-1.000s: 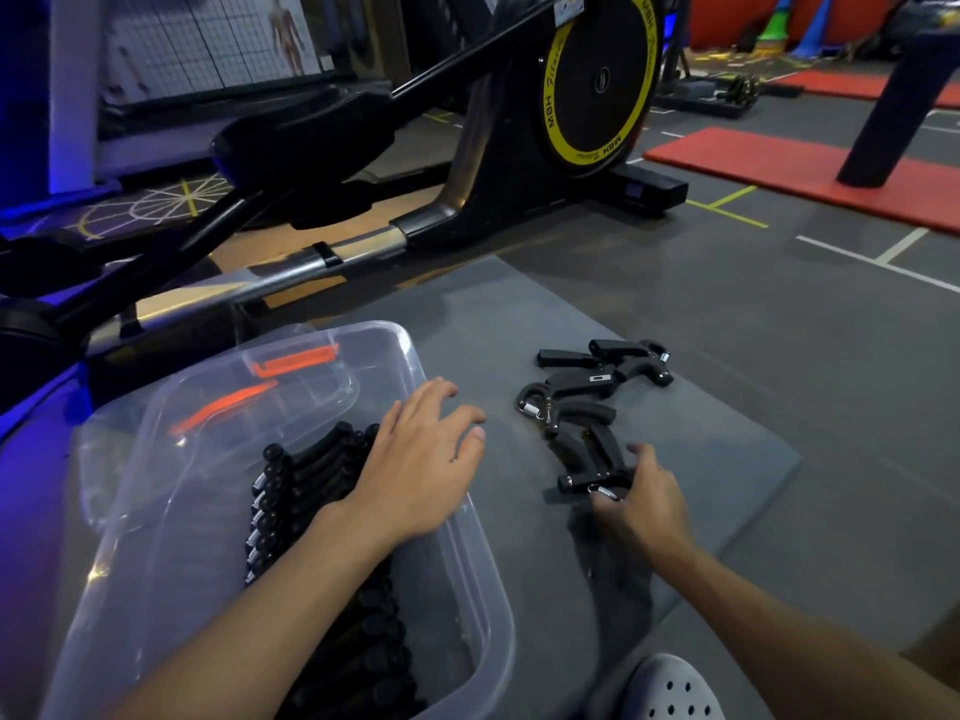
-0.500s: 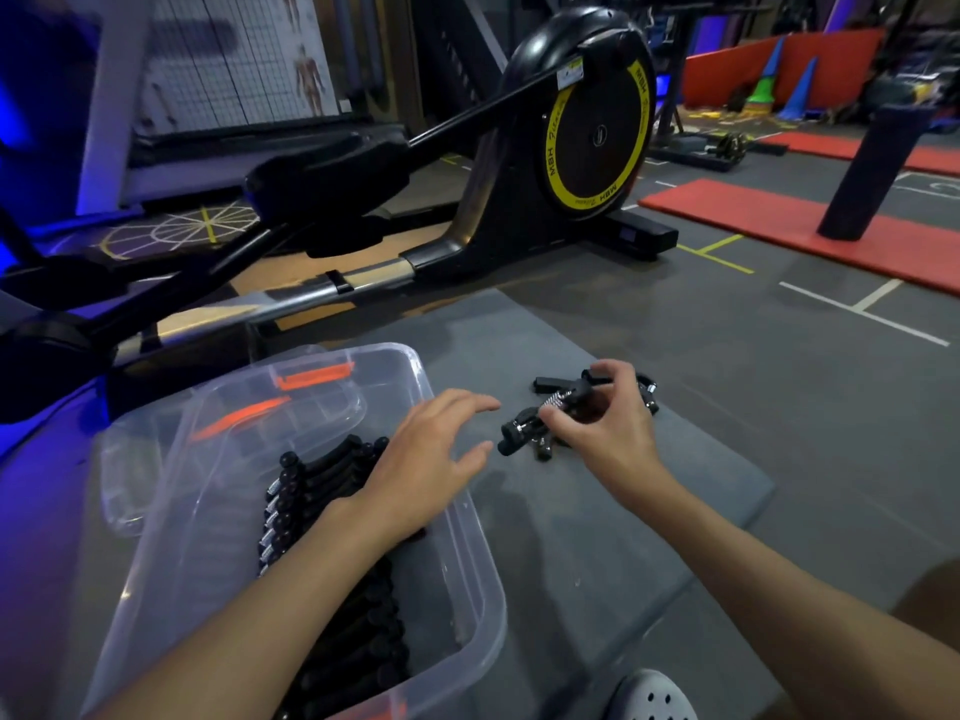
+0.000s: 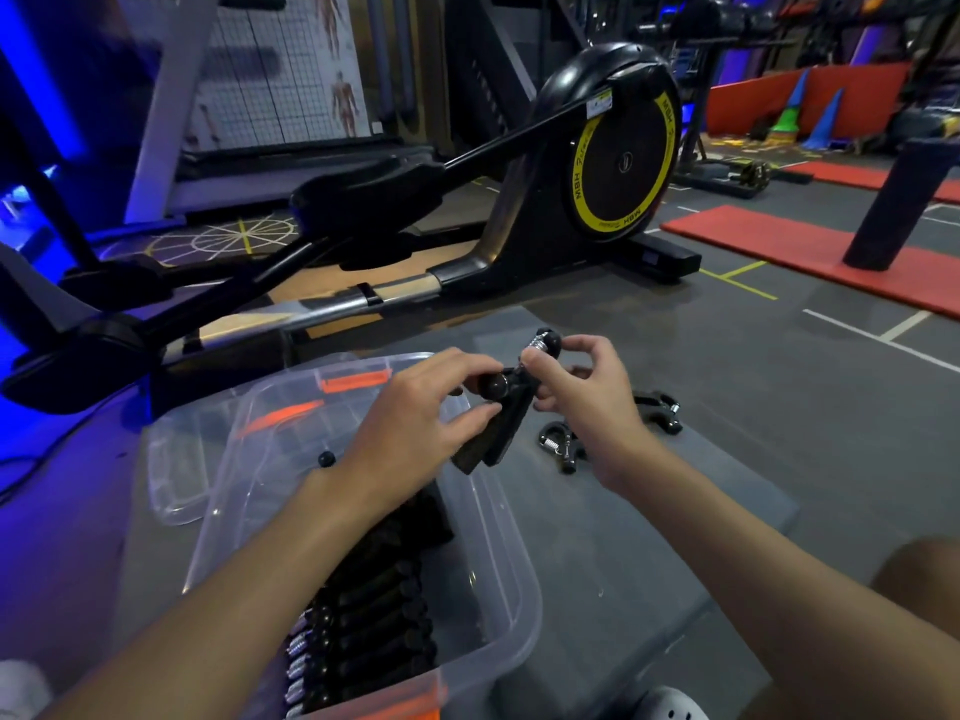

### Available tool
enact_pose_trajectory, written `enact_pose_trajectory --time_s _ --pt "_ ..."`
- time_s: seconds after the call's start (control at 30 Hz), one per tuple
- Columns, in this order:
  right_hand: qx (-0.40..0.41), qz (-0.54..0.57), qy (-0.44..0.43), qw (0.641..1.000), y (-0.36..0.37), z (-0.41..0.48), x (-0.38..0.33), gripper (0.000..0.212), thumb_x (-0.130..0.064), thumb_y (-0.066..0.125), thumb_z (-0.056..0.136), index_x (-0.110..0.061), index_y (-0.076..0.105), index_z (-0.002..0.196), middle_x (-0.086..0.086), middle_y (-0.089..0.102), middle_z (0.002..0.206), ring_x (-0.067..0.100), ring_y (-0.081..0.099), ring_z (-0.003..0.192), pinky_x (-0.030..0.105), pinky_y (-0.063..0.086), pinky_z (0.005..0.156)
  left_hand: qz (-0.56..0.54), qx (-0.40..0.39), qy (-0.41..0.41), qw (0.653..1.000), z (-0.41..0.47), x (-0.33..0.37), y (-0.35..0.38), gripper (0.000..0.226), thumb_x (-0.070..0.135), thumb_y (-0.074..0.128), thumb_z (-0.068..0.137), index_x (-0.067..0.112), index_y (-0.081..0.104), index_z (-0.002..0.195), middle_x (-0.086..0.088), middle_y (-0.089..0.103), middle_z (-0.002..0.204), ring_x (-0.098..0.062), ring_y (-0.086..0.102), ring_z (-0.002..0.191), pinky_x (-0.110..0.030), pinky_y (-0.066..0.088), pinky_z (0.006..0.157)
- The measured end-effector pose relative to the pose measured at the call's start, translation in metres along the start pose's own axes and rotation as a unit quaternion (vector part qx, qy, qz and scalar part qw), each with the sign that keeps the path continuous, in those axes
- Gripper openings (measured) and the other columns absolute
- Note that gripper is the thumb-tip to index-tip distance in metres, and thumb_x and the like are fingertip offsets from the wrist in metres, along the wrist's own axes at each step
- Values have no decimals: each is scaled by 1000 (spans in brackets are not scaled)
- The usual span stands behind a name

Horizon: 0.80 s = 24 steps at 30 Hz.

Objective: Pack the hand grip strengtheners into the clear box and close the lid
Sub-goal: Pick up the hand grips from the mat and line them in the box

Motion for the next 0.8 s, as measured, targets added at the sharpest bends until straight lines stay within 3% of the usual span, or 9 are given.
enact_pose_trajectory --time_s 0.13,0.2,0.27,0.43,0.53,0.63,0.73,0.8 --pt "-74 45 20 996 19 0 3 40 -32 70 87 -14 50 117 14 69 97 15 66 72 35 56 77 -10 30 9 999 -6 -1 -16 26 12 75 83 16 68 108 8 65 96 -13 61 92 -29 50 83" --pt "-91 50 18 994 27 0 8 28 -31 60 94 -14 52 115 8 67 88 16 63 73 36 53 76 -9 50 12 999 -10 -4 -23 26 11 75 83 13 69 108 5 63 99 -16 61 93 -33 52 81" --pt "-97 9 15 995 33 -1 16 19 -31 50 99 -18 53 112 3 68 95 15 63 85 35 52 80 -13 63 -8 998 -16 -10 -30 23 11 76 82 13 70 104 4 62 101 -16 62 96 -34 53 81" --pt "-165 -244 -21 955 43 -17 58 39 -32 43 102 -15 44 137 -3 55 129 15 55 118 19 37 92 -59 102 -145 982 -48 -40 -27 16 15 81 77 19 72 89 9 71 84 -9 67 80 -27 56 78" --pt "-231 -292 1 928 47 -25 81 54 -35 38 103 -15 24 152 -2 28 157 10 27 143 21 19 114 -106 91 -232 963 -70 -58 -13 22 13 81 76 30 70 83 16 72 82 -2 67 76 -18 53 76" --pt "-234 -332 -19 914 46 -22 85 60 -38 34 104 -16 11 155 -6 5 163 1 2 147 14 0 113 -138 59 -283 947 -86 -71 1 25 10 81 76 30 69 82 17 72 80 -2 67 75 -15 51 75" --pt "-234 -353 -30 905 45 -21 85 61 -41 32 103 -18 10 156 -10 2 163 -3 -1 146 13 -2 112 -138 6 -297 945 -97 -78 14 21 10 82 75 25 70 83 6 73 80 -10 69 78 -21 54 76" --pt "-234 -355 -36 904 45 -21 86 63 -43 32 103 -18 10 156 -11 1 163 -4 -2 146 13 -2 112 -134 -37 -301 943 -102 -83 20 22 10 83 74 24 69 82 6 71 78 -6 67 75 -24 55 77"
Point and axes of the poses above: each hand's wrist, its own z-axis towards the middle knuckle, its own y-axis out of the palm, x = y × z, the point moved 1 cm from there along z, towards the middle knuckle
